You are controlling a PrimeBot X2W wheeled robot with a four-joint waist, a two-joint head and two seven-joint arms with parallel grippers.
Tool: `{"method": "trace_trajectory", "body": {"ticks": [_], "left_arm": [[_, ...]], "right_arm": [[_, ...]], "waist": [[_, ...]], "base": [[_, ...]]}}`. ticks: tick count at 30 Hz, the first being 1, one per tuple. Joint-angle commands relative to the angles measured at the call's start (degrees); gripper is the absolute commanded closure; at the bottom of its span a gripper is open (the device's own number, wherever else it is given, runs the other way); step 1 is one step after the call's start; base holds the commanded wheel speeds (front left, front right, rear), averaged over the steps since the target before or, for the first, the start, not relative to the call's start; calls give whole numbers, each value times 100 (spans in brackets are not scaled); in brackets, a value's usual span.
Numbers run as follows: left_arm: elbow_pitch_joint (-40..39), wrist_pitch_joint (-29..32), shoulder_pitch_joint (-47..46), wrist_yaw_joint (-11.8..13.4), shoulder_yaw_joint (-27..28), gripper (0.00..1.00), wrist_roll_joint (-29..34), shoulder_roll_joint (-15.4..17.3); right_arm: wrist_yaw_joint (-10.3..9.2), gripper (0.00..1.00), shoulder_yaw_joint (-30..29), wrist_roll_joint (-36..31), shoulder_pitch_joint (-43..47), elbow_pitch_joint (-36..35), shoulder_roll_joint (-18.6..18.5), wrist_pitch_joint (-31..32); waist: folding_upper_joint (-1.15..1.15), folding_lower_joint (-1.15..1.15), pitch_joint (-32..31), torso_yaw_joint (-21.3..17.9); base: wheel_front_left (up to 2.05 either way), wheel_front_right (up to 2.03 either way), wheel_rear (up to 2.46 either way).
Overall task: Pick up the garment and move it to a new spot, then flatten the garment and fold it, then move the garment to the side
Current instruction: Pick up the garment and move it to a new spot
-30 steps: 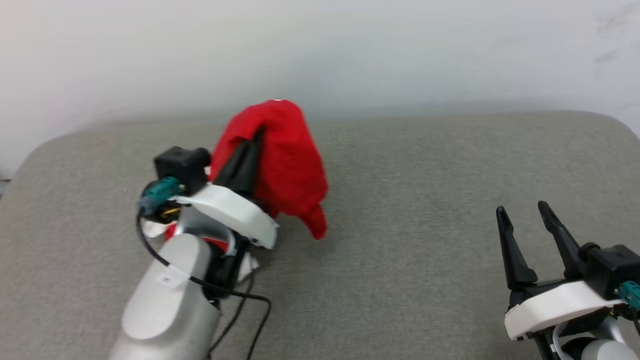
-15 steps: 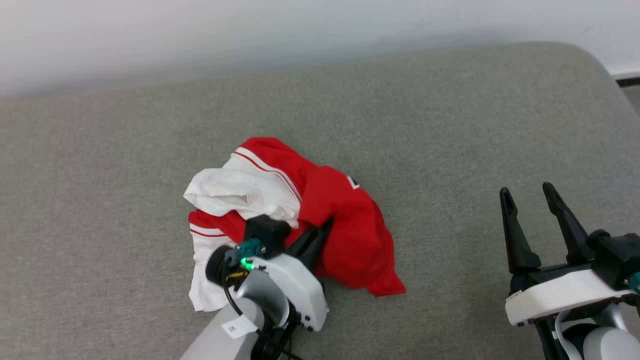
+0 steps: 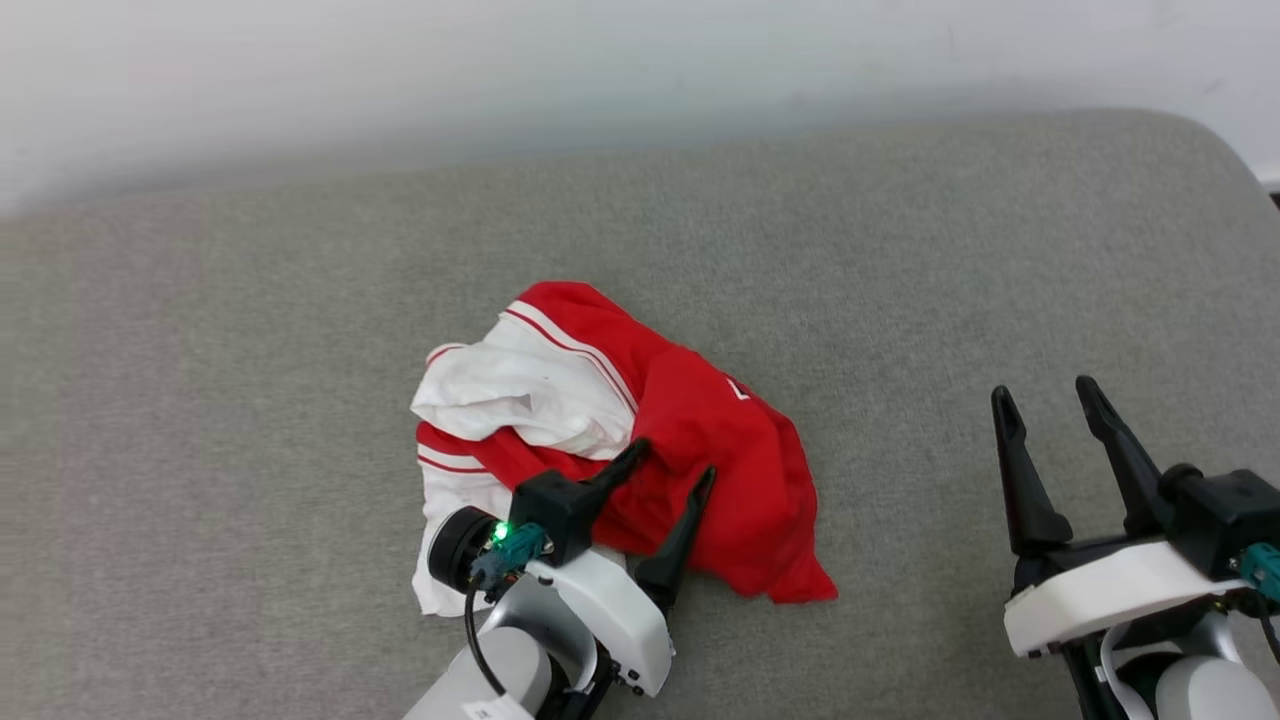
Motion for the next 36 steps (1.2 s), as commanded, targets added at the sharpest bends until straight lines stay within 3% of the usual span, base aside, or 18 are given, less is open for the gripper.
{"method": "trace_trajectory", "body": {"ticks": [1,11,20,26,36], "left_arm": [[-41,-72,99,27,17,0,26,5],[-489,-515,498,524,553,0,-42,186],[-734,-582,974,1043,1316,0,-111,658],[-824,-592,1269,1161,1564,0,-120,954],[-938,-534,1320,1170,1530,0,-157,1064]], "right_arm": [[-2,0,-22,-20,77,8,5,20],[-2,0,0,-10,458,-14,5,233],[-2,0,-5,-6,669,-164,5,330],[-2,0,-24,-45,774,-206,5,378],[-2,0,-54,-40,719,-120,6,465]], "waist": [[0,-1,-218,154],[0,-1,-872,476],[0,-1,-1030,586],[0,-1,-1093,542],[0,-1,-1058,607]], "base": [[0,0,0],[0,0,0],[0,0,0],[0,0,0],[0,0,0]]}}
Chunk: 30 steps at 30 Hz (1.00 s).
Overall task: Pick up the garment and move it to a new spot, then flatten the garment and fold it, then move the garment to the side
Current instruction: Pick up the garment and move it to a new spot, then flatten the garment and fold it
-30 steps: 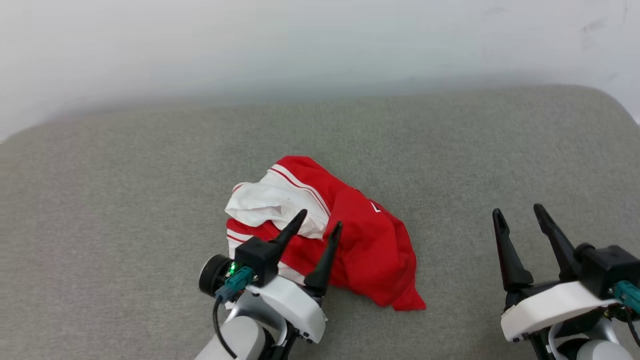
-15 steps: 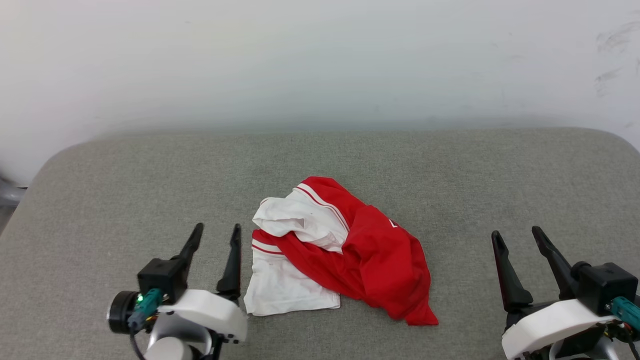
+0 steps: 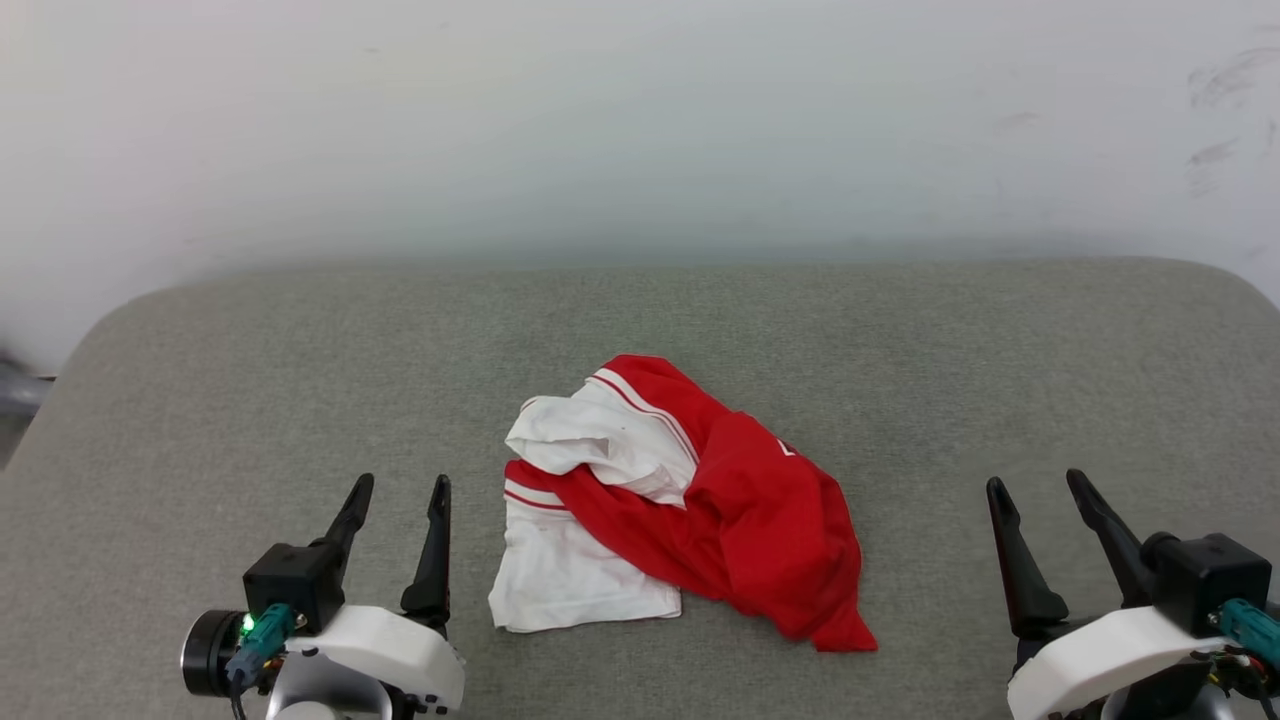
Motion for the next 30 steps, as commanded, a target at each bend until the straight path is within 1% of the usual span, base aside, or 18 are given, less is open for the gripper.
{"method": "trace_trajectory", "body": {"ticks": [1,7,9,10,11,15,16,24,27,30], "left_arm": [[-32,-11,-71,-24,-18,0,-10,19],[-184,-36,-228,-54,-103,0,62,-73],[-264,-43,-313,-71,-122,0,77,-107],[-330,-51,-405,-97,-139,0,112,-154],[-363,-57,-449,-114,-156,0,125,-173],[-413,-77,-612,-169,-135,0,156,-285],[-413,-77,-612,-169,-135,0,156,-285],[-364,-95,-882,-348,-97,0,249,-534],[-340,-85,-941,-421,-46,0,320,-636],[-323,-85,-1005,-504,31,0,376,-730]], "right_arm": [[-3,0,-31,8,-26,67,6,43],[-3,0,-46,108,-304,475,6,375],[-3,0,5,119,-518,669,0,610],[-3,0,144,208,-818,846,-76,884],[-3,0,223,254,-980,921,-133,1032],[-3,0,835,597,-1772,1266,-439,1695],[-3,0,835,597,-1772,1266,-439,1695],[-4,0,2545,1384,-3218,2033,-1048,3076],[-4,0,3081,1565,-3573,2326,-1217,3346],[-4,0,3446,1638,-3871,2640,-1350,3365]], "waist": [[0,1,29,89],[0,1,201,486],[0,1,341,646],[0,1,503,807],[0,1,601,889],[0,1,888,1110],[0,1,888,1110],[0,1,1281,1388],[0,1,1378,1461],[0,1,1474,1499]], "base": [[0,0,0],[0,0,0],[0,0,0],[0,0,0],[0,0,0],[0,0,0],[0,0,0],[0,0,0],[0,0,0],[0,0,0]]}}
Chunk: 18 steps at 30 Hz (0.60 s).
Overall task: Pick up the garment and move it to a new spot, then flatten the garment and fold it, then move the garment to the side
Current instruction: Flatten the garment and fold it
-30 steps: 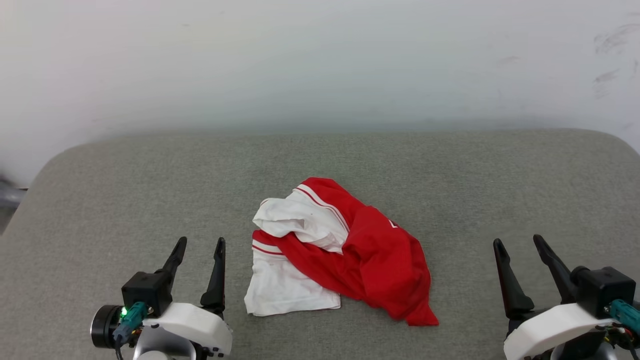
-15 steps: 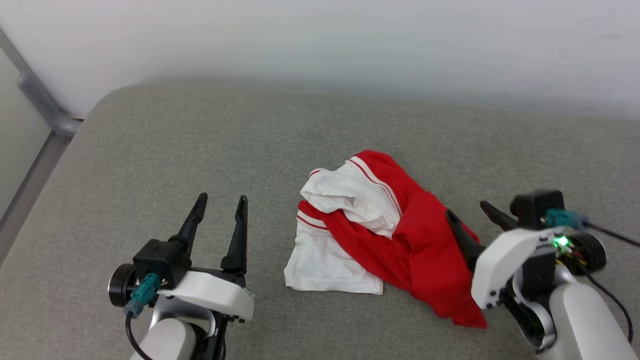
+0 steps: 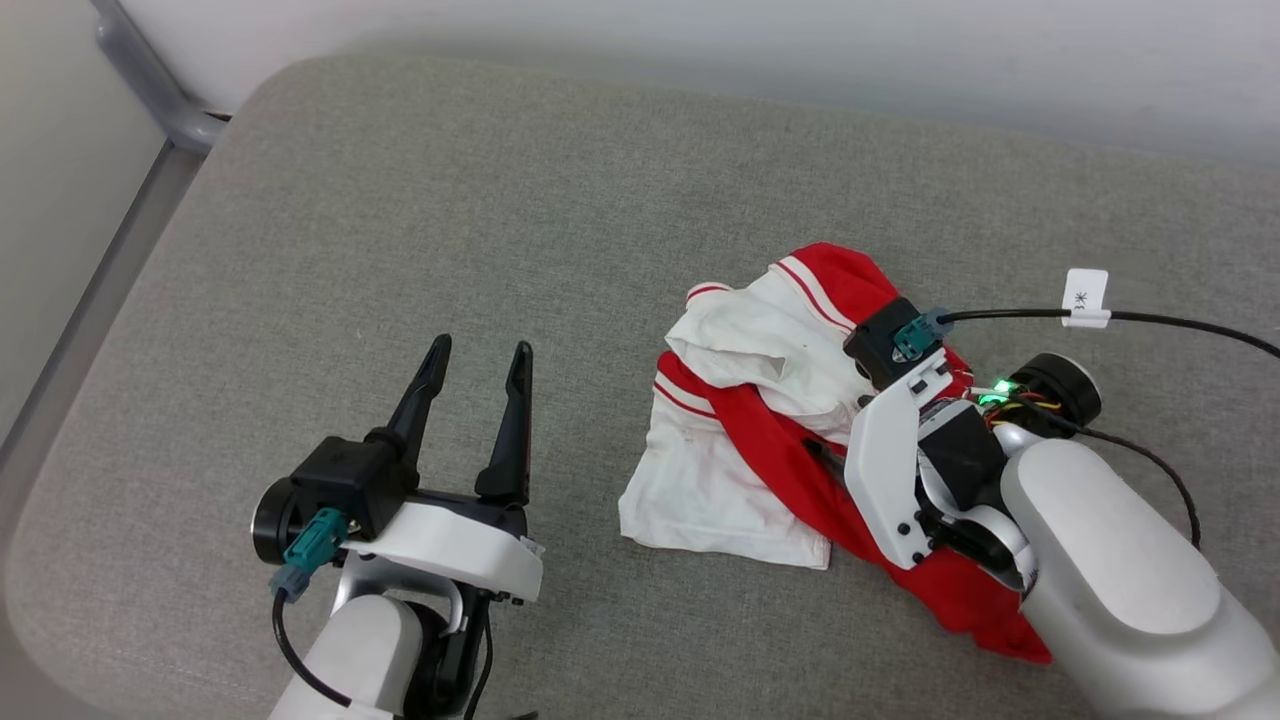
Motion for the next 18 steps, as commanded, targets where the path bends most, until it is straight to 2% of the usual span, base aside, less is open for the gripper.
{"method": "trace_trajectory", "body": {"ticks": [1,3,4,5,6,13,18], "left_arm": [[17,-13,-92,-39,51,0,56,-39],[27,-13,-101,-93,103,0,106,-103],[36,-13,-106,-120,130,0,119,-134],[46,-13,-108,-144,164,0,149,-156],[58,-13,-113,-174,191,0,162,-178],[173,-14,-7,-318,388,0,293,-295],[252,-14,105,-371,476,0,368,-329]], "right_arm": [[-4,0,120,57,-150,149,-71,-29],[-4,0,275,130,-295,339,-90,-118],[-4,4,346,194,-356,438,-92,-156],[-4,62,421,245,-424,496,-98,-220],[-4,100,470,322,-481,554,-97,-304],[-4,100,533,545,-806,735,-125,-1006],[-4,100,62,610,-744,836,-239,-1339]], "waist": [[0,-1,83,42],[0,-1,139,49],[0,-1,165,48],[0,-1,189,43],[0,-1,203,40],[0,-1,80,-94],[0,-1,-147,-316]], "base": [[0,0,0],[0,0,0],[0,0,0],[0,0,0],[0,0,0],[0,0,0],[0,0,0]]}}
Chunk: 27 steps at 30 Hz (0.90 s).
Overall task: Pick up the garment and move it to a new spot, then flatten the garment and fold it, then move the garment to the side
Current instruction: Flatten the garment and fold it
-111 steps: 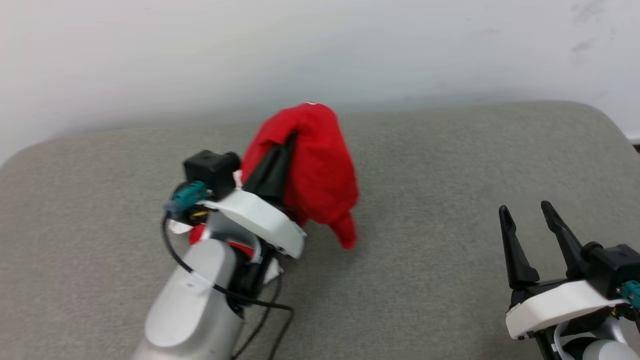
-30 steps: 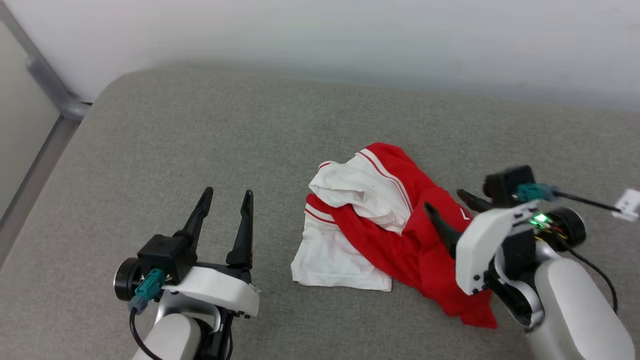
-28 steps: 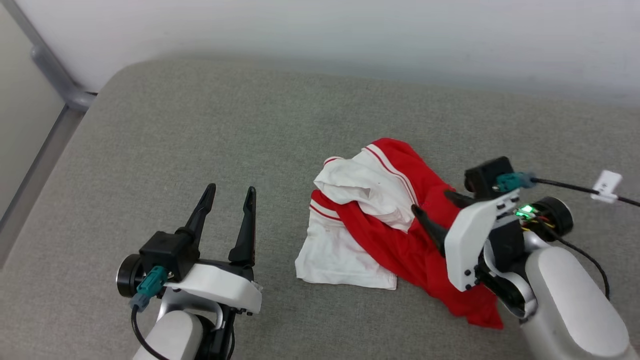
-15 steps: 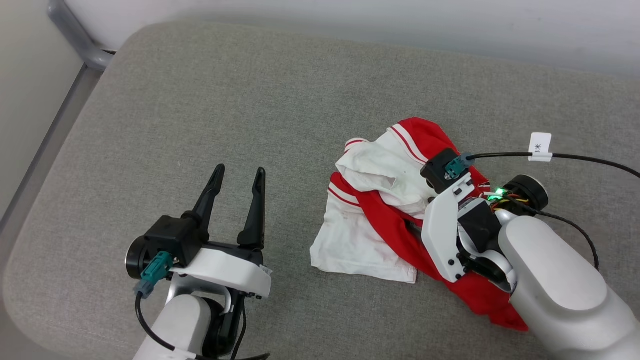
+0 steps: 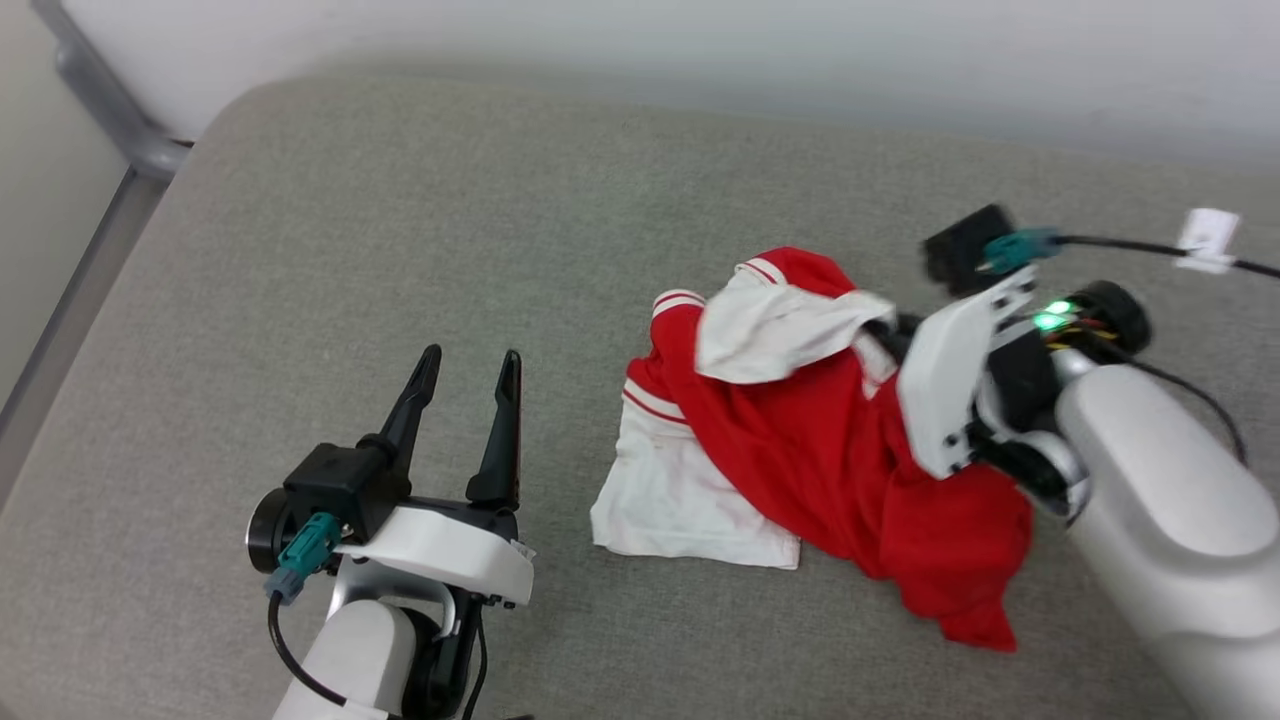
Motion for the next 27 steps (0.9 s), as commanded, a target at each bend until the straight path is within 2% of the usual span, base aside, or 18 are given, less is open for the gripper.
{"method": "trace_trajectory", "body": {"ticks": [1,9,15,19,20,21,22,27], "left_arm": [[23,-14,80,-12,42,0,41,-14],[113,-14,253,-45,144,0,39,4],[190,-14,340,-33,176,0,9,37],[242,-12,392,-10,175,0,-32,44],[247,-12,403,-2,174,0,-43,48],[259,-8,418,9,178,0,-48,58],[270,-8,425,15,181,0,-47,60],[305,4,518,39,197,0,-84,104]], "right_arm": [[-4,100,-257,47,126,69,-90,-112],[-4,100,-2067,196,1158,483,-92,-549],[-4,100,-3364,351,2190,796,211,-780],[-7,99,-3846,278,2765,942,508,-869],[-7,68,-3920,262,2878,933,586,-898],[-7,47,-3976,216,2976,896,658,-959],[-7,0,-4017,189,3037,840,719,-1024],[-6,0,-4132,-107,3259,267,915,-1718]], "waist": [[0,0,-155,-164],[0,0,-382,-557],[0,0,-422,-753],[0,0,-428,-826],[0,0,-429,-838],[0,0,-433,-854],[0,0,-443,-870],[0,0,-568,-925]], "base": [[0,0,0],[0,0,0],[0,0,0],[0,0,0],[0,0,0],[0,0,0],[0,0,0],[0,0,0]]}}
